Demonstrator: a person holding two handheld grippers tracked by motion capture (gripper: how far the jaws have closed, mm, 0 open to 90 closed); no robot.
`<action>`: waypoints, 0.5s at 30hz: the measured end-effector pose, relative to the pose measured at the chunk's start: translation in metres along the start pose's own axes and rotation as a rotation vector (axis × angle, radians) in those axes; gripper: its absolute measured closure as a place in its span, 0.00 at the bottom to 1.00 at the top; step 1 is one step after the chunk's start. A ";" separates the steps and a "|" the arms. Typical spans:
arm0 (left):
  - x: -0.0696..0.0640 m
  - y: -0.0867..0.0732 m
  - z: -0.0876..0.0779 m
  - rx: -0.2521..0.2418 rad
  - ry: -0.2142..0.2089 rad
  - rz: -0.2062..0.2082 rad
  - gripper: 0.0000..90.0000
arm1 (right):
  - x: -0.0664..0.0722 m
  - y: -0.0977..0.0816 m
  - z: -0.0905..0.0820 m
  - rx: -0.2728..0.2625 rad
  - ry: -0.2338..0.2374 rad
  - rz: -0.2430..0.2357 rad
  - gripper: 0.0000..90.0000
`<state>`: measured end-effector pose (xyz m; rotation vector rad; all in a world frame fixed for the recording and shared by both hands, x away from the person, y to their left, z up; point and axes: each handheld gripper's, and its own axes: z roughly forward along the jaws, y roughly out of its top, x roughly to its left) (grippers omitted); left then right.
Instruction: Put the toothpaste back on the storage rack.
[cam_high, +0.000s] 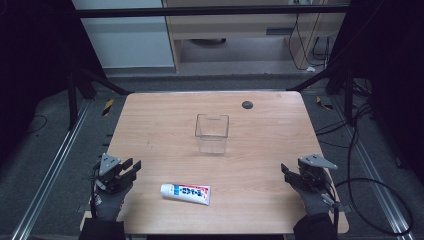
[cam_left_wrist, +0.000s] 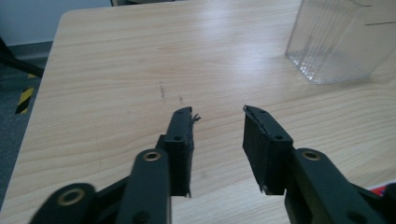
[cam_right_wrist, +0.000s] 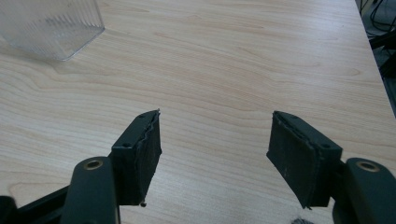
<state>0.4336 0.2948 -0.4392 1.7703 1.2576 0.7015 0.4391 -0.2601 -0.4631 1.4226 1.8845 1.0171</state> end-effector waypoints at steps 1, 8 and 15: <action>-0.003 0.001 -0.001 0.002 -0.011 0.007 0.73 | 0.000 0.000 0.000 -0.002 0.002 -0.005 0.38; -0.028 0.006 -0.004 0.043 -0.118 0.062 0.86 | 0.006 -0.002 -0.002 0.013 0.017 -0.023 0.39; -0.057 0.009 -0.004 0.087 -0.222 0.143 0.94 | 0.011 -0.002 -0.001 0.027 0.028 -0.039 0.38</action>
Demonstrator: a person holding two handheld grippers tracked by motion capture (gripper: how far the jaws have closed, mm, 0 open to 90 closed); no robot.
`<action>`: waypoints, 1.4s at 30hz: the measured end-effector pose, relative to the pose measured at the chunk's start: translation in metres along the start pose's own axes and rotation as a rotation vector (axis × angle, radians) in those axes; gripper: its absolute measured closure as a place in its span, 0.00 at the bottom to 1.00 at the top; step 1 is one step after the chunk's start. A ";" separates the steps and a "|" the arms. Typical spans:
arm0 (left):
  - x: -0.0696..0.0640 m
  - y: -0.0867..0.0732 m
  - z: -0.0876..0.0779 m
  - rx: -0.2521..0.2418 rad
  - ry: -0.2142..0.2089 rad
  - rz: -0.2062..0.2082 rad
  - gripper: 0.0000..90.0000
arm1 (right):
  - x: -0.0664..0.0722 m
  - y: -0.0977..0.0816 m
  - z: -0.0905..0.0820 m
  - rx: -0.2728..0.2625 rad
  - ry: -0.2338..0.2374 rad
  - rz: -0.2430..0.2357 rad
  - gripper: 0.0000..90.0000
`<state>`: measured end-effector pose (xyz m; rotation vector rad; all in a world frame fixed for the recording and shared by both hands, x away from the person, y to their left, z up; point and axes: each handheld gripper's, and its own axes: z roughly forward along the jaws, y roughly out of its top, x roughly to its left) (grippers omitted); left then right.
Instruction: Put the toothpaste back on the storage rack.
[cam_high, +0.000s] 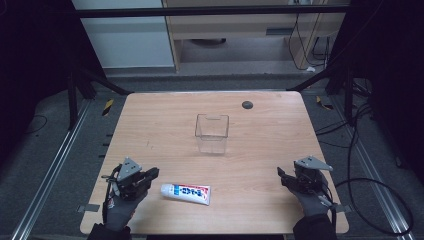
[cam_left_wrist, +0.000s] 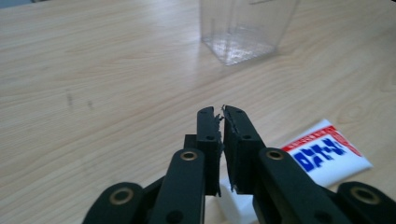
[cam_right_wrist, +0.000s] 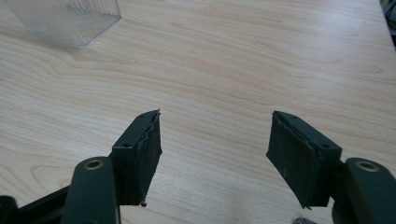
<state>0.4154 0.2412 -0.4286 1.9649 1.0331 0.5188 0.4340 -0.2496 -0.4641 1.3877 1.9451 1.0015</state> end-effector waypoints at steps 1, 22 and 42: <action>-0.005 0.001 0.002 0.011 -0.013 0.020 0.95 | 0.001 0.000 0.000 0.003 0.004 -0.002 0.38; -0.058 -0.003 0.035 0.204 -0.198 0.176 0.99 | 0.006 -0.002 0.004 0.026 0.015 -0.009 0.38; -0.080 -0.011 0.064 0.319 -0.256 0.252 0.99 | 0.005 -0.003 0.006 0.041 0.002 -0.015 0.36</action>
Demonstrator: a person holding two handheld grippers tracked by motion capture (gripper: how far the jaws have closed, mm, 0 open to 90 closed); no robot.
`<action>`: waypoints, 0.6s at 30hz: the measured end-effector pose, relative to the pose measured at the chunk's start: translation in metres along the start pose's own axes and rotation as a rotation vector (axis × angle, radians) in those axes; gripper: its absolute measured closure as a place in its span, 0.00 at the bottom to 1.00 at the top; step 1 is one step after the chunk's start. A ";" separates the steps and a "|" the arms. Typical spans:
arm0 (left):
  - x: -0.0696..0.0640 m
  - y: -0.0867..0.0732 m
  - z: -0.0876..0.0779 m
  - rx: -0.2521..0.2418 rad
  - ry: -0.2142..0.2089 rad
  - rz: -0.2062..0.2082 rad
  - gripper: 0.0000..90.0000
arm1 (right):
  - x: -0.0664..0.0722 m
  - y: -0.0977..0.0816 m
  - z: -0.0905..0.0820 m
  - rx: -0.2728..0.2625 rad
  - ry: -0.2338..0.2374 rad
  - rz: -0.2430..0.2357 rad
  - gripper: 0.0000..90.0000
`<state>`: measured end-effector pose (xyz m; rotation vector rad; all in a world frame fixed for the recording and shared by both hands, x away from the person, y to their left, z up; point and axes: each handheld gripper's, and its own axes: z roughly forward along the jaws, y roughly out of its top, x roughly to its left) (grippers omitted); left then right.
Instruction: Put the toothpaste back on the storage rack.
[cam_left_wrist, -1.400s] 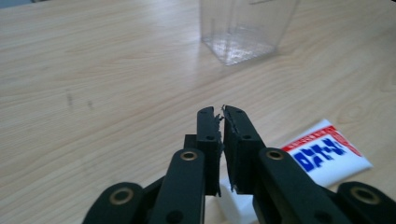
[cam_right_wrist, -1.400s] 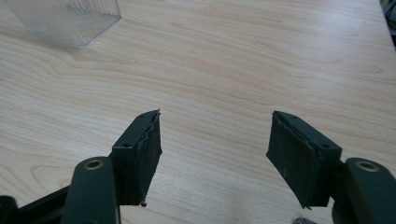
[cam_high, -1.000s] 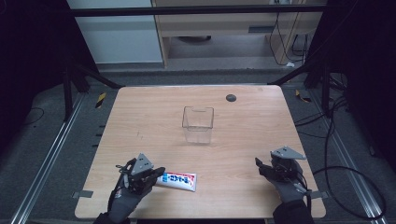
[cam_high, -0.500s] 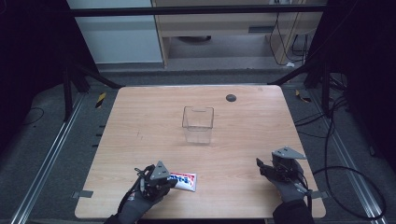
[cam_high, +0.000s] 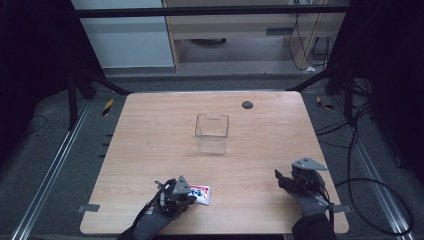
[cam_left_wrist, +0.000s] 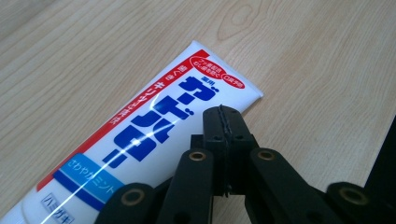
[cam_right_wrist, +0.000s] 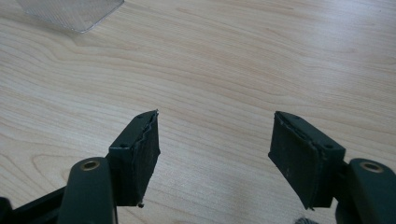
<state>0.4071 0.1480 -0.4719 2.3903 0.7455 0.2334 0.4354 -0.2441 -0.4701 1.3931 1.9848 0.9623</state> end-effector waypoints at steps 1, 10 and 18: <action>0.000 0.000 0.002 0.002 -0.003 0.001 0.99 | 0.000 0.000 0.000 0.002 -0.001 -0.001 0.36; 0.001 0.002 0.006 0.005 0.000 0.009 0.99 | 0.000 0.000 0.001 0.007 -0.002 0.003 0.36; 0.005 0.004 0.009 -0.016 0.023 0.001 0.99 | 0.000 0.000 0.002 0.007 -0.005 0.002 0.36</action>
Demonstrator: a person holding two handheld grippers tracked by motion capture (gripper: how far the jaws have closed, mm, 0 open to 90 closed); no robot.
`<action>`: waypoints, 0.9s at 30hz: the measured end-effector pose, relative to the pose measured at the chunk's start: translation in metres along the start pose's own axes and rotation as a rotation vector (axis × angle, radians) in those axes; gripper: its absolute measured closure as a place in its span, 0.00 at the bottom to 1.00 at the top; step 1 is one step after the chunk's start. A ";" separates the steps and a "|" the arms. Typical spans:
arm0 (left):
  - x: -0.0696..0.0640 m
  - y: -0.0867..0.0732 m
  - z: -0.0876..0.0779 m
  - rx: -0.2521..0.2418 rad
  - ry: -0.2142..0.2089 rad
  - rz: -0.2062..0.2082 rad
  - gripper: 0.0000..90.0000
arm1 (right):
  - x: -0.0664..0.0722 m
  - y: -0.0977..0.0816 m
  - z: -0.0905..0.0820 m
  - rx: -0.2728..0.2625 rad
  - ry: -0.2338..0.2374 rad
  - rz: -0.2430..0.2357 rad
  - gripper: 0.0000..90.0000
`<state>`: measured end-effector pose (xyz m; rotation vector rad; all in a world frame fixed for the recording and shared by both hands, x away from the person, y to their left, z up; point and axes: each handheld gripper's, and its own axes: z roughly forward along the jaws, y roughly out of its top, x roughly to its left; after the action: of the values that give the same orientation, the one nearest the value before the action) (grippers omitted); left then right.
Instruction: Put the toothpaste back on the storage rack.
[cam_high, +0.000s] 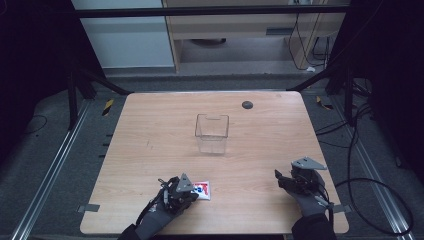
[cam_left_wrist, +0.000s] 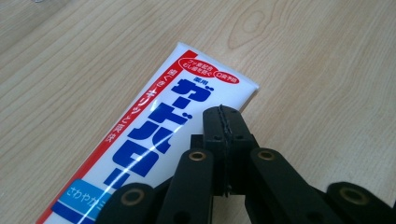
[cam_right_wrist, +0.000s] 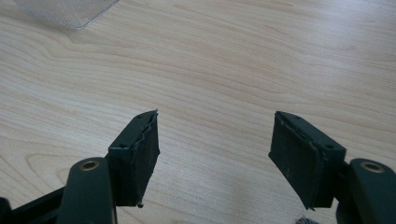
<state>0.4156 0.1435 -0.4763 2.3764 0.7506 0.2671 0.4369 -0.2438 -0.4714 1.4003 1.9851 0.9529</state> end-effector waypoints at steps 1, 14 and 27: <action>0.001 0.000 0.000 0.000 0.003 0.001 0.99 | 0.000 0.000 0.000 0.000 0.000 0.000 0.36; 0.008 0.002 0.003 -0.023 0.047 -0.032 0.98 | 0.000 0.000 0.001 0.003 -0.003 0.003 0.36; 0.039 -0.002 -0.037 -0.113 0.147 -0.100 0.97 | -0.002 -0.001 0.001 0.002 -0.007 -0.002 0.36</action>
<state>0.4329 0.1858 -0.4487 2.2232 0.8961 0.4343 0.4377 -0.2458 -0.4721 1.4011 1.9826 0.9439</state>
